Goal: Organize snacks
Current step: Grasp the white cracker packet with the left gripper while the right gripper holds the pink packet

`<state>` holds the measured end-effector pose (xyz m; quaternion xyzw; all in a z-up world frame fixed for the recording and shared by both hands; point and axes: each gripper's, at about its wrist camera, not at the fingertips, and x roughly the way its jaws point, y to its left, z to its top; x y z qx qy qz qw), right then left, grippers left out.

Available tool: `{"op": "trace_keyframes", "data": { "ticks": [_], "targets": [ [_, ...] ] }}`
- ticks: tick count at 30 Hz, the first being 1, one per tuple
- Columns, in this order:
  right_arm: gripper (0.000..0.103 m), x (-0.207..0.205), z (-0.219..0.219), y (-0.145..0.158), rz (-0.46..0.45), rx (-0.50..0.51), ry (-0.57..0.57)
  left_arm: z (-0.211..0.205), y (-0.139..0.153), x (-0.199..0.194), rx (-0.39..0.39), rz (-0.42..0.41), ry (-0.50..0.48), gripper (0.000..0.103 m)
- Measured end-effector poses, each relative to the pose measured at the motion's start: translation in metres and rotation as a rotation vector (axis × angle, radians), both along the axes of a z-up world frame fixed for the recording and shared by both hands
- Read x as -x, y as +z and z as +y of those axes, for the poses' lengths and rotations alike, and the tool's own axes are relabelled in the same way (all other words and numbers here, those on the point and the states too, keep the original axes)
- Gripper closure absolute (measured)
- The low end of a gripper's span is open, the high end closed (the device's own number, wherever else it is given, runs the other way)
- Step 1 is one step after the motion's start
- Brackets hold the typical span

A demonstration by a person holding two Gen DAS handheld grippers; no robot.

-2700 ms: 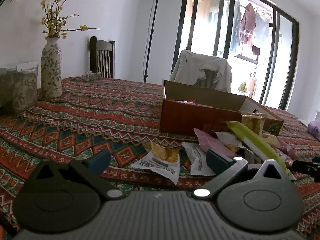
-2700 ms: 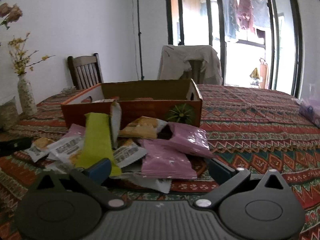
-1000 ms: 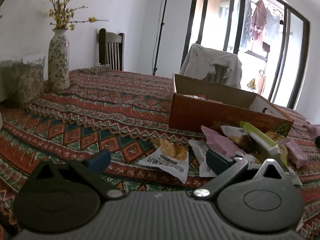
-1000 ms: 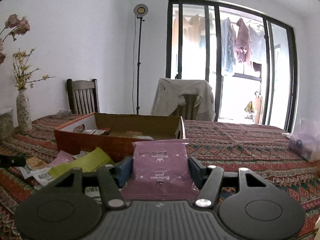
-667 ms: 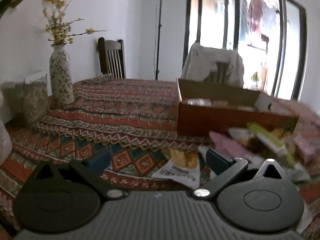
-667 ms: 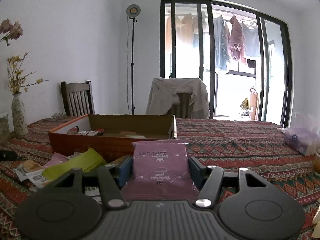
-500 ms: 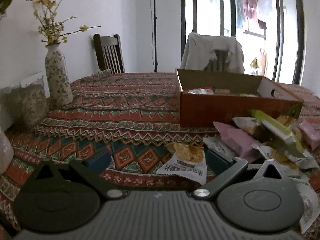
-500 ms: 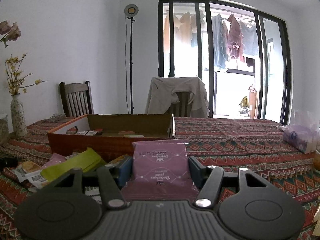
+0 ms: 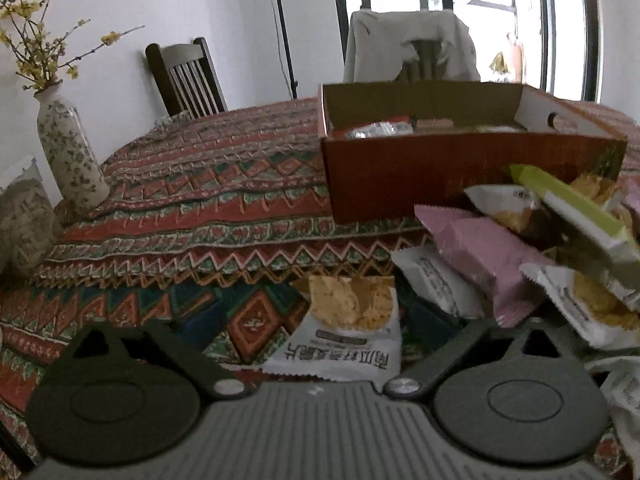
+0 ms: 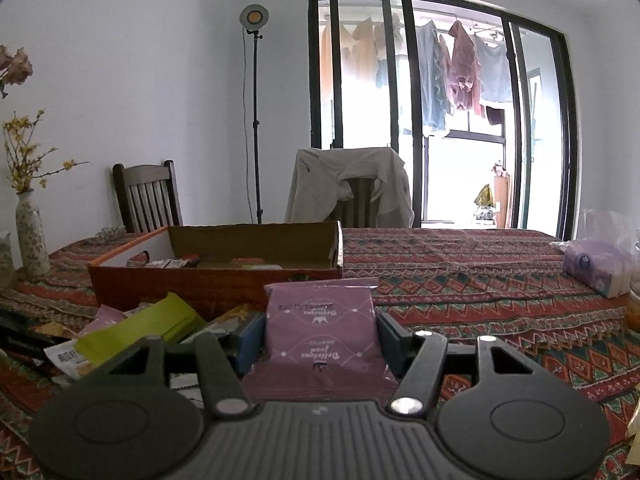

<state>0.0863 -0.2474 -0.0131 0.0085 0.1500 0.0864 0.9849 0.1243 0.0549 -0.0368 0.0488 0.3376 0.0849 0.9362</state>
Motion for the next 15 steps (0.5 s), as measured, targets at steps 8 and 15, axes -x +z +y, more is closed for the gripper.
{"op": "trace_keyframes", "data": {
  "ticks": [8,15],
  "targets": [
    [0.043,-0.001,0.001,-0.001,0.012,-0.010,0.026,0.013,0.001,0.006,0.149,-0.010,-0.006,0.043],
    [0.043,0.002,0.002,0.001,0.003,-0.012,0.039,0.015,0.008,0.014,0.162,-0.051,0.015,0.062]
  ]
}}
